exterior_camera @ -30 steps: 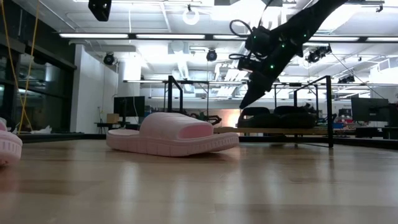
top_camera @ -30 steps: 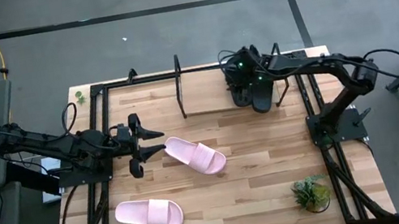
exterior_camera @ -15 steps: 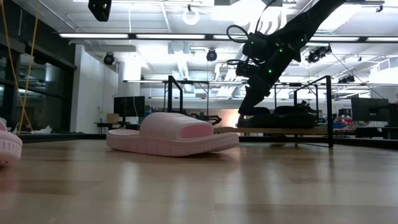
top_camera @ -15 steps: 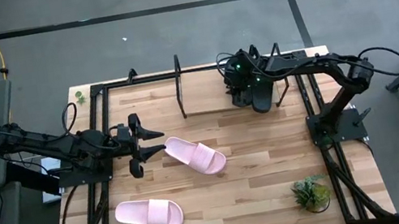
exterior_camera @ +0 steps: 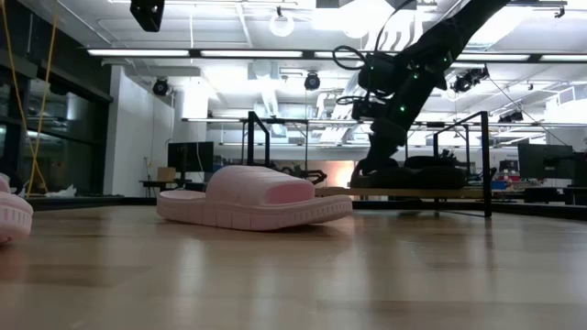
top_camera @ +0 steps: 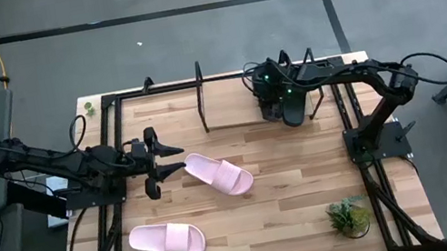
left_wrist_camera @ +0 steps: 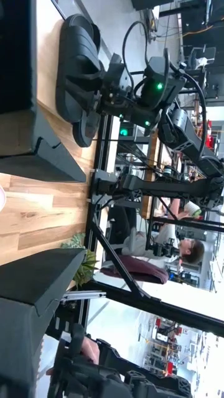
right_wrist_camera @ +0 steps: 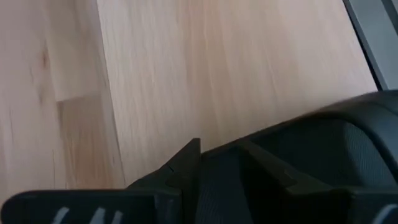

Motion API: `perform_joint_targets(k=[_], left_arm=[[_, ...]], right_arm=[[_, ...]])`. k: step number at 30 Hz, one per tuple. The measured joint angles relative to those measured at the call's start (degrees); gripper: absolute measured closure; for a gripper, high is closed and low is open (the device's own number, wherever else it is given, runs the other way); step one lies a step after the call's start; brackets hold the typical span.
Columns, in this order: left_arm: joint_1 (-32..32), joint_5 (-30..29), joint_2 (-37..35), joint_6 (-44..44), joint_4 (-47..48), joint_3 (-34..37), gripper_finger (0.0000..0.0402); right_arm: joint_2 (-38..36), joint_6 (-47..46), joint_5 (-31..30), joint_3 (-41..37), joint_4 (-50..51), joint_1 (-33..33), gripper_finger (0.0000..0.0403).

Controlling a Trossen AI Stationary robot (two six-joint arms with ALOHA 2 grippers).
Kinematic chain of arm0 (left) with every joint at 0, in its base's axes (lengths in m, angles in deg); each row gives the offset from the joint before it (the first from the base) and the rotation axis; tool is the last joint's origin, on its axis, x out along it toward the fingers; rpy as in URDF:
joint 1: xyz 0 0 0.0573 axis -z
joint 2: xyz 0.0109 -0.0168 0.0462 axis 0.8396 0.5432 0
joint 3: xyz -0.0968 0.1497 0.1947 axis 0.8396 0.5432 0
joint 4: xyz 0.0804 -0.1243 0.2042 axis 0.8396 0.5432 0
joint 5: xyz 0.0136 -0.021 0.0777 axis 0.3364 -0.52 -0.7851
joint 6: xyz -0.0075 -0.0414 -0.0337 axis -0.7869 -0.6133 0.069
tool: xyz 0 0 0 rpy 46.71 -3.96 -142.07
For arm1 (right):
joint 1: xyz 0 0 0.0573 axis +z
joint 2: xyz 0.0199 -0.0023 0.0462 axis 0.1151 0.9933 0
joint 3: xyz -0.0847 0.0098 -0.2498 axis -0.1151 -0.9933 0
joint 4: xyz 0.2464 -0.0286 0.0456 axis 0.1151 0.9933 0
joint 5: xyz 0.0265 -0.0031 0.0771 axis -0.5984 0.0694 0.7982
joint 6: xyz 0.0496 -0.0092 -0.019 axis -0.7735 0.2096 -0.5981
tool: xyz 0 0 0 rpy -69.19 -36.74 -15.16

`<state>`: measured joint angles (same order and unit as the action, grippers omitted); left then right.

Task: Pick and place slides into the shelf
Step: Put the black slides on the shelf

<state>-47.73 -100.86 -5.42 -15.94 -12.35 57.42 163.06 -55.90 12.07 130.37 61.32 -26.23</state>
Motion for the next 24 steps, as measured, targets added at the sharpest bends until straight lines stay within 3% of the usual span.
perform_joint_targets(k=[9, 14, 24], left_arm=[[0.0, 0.0, 0.0, 0.0, 0.0, 0.0, 0.0234], [0.0, 0.0, 0.0, 0.0, 0.0, 0.0, 0.0234], [0.0, 0.0, 0.0, -0.1, 0.0, 0.0, 0.0234]], right_arm=[[-0.2, -0.5, -3.7, 0.4, 3.9, 0.0, 0.0305], [0.0, -2.0, -7.1, 4.4, 9.1, 0.2, 0.0305], [0.0, 0.2, -4.2, 12.8, 9.0, 2.6, 0.0305]])
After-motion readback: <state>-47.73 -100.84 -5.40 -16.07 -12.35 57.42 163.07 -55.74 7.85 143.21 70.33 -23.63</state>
